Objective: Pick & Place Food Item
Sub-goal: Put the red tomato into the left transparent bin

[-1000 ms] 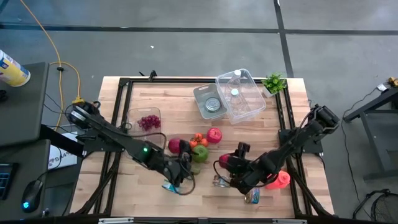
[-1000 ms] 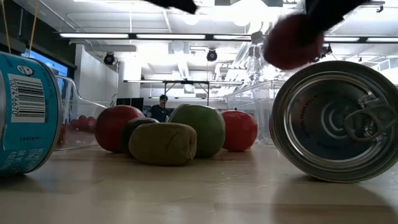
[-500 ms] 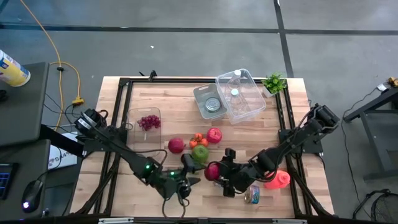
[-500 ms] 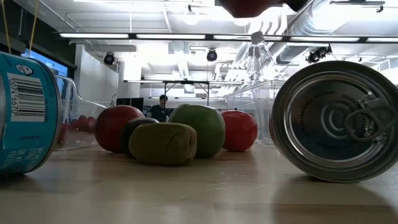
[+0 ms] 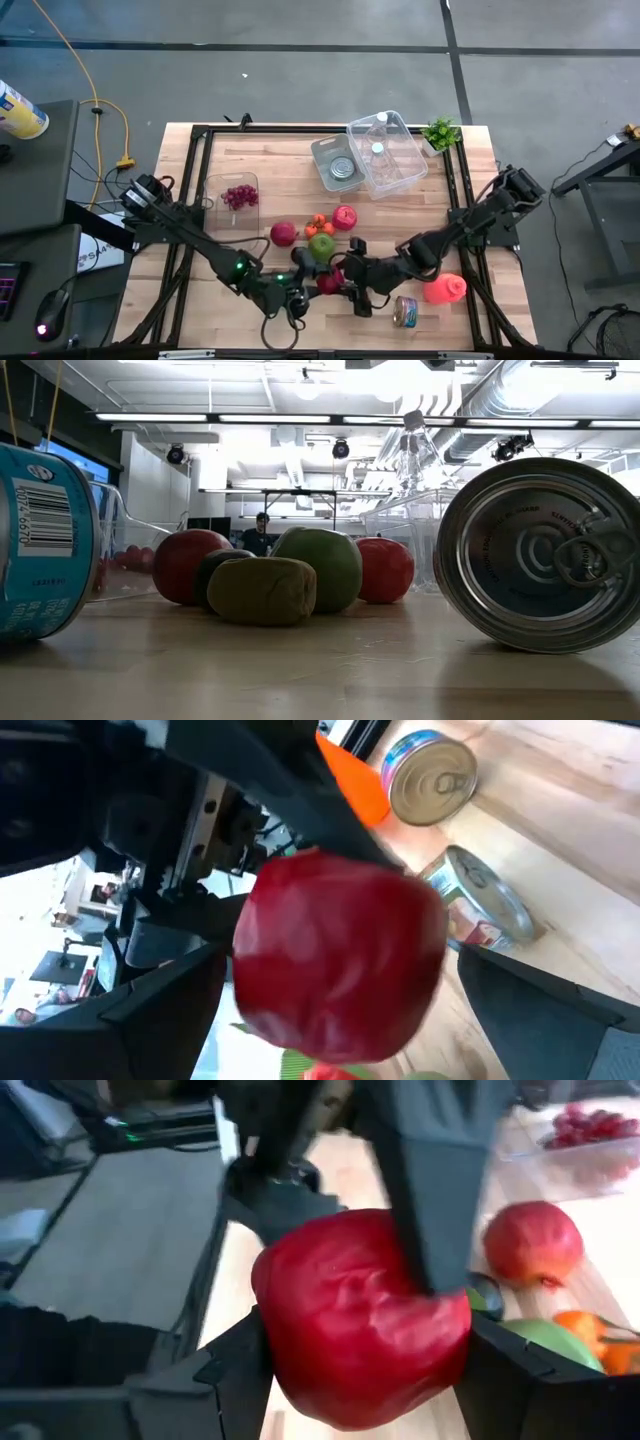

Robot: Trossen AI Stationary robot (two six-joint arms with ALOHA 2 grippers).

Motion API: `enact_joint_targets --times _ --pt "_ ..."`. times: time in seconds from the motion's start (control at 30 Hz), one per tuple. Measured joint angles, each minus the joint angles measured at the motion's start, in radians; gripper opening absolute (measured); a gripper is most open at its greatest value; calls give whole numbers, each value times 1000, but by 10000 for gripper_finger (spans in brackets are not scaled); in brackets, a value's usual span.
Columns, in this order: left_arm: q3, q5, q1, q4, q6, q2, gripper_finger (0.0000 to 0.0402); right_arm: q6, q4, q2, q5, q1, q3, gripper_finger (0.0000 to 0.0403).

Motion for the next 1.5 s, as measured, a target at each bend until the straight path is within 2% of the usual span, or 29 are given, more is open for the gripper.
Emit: enact_joint_targets --times 0.17,0.37,0.57,0.7,0.93,1.07,1.2,1.3,1.5 --pt "0 4 6 5 0 0 390 -2 7 0 -6 1 0 231" --pt "0 90 6 20 9 0 390 0 7 0 13 -5 0 231" --pt "0 87 6 36 10 0 384 6 8 0 6 -24 0 231" --pt "0 84 6 37 10 0 350 5 7 0 4 -30 0 231" --pt "0 74 6 36 6 -1 255 5 7 1 -15 -31 0 231" --pt "0 65 5 34 -30 -1 242 2 8 1 -27 -31 0 234" --pt "0 33 4 34 -74 -1 241 -13 12 1 -73 -37 0 260" --pt "0 29 -2 33 -208 -1 241 -59 4 1 -110 -41 0 291" --pt "0 13 -15 28 -290 -1 241 -128 -5 1 -77 -44 0 335"
